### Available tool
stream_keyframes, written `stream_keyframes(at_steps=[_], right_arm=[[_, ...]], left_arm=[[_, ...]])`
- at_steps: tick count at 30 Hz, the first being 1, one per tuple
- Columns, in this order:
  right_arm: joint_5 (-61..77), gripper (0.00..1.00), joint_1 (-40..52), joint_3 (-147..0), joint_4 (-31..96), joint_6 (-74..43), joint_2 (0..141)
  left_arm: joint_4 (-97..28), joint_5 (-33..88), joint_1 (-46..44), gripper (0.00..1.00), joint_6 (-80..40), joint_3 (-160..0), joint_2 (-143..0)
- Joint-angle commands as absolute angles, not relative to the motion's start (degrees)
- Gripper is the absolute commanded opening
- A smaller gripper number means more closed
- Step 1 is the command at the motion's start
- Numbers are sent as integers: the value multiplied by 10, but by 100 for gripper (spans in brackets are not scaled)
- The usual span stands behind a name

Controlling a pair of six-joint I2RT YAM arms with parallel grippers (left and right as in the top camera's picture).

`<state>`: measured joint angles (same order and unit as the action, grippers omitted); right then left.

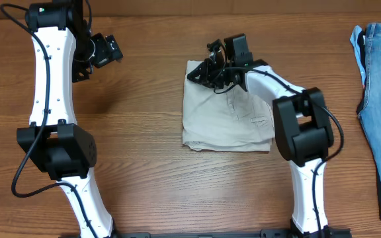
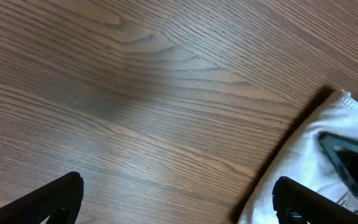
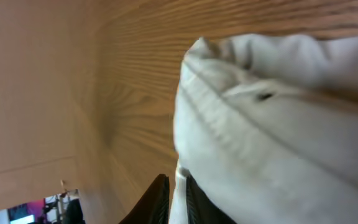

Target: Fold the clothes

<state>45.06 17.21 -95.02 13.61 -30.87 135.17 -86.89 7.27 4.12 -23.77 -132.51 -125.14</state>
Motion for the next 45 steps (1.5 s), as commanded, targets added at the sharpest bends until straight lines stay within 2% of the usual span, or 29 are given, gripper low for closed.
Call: stream_keyframes(at_steps=[1,5,8,11,15,20,21,23,25,26,27,31,35,39,45], right_arm=[[453,14,149,-954,111,-335,1362],[519,15,130,-983,114,-337,1341],[542,21,117,-1014,144,-321,1300],[540,39,112,-1038,186,-283,1237],[461,98,112,-1053,288,-255,1127],[265,100,112,-1052,480,-252,1013],[254,98,113,-1052,513,-248,1004],[271,84,117,-1051,550,-219,1003],[291,63,123,-1040,581,-192,1011],[302,46,126,-1031,591,-183,1017],[316,38,130,-1021,600,-168,1022],[354,19,143,-948,589,-141,1047],[419,17,146,-860,520,-141,1068],[545,16,147,-752,399,-152,1099],[612,13,155,-700,341,-152,1179]], left_arm=[[-870,71,32,100,-227,-1332,-1244],[-870,71,27,100,-227,-1332,-1244],[-870,71,22,100,-222,-1332,-1244],[-873,71,15,100,-195,-1332,-1244],[-883,71,7,100,-170,-1332,-1244],[-886,71,-8,100,-168,-1332,-1244],[-884,73,-12,100,-169,-1332,-1244],[-881,76,-18,100,-170,-1332,-1244],[-881,75,-24,100,-170,-1332,-1244],[-881,75,-27,100,-172,-1332,-1244],[-881,75,-30,100,-172,-1332,-1244],[-881,75,-37,100,-183,-1332,-1244],[-881,75,-37,100,-184,-1332,-1244],[-880,73,-37,100,-184,-1332,-1244],[-875,70,-37,100,-187,-1332,-1244]])
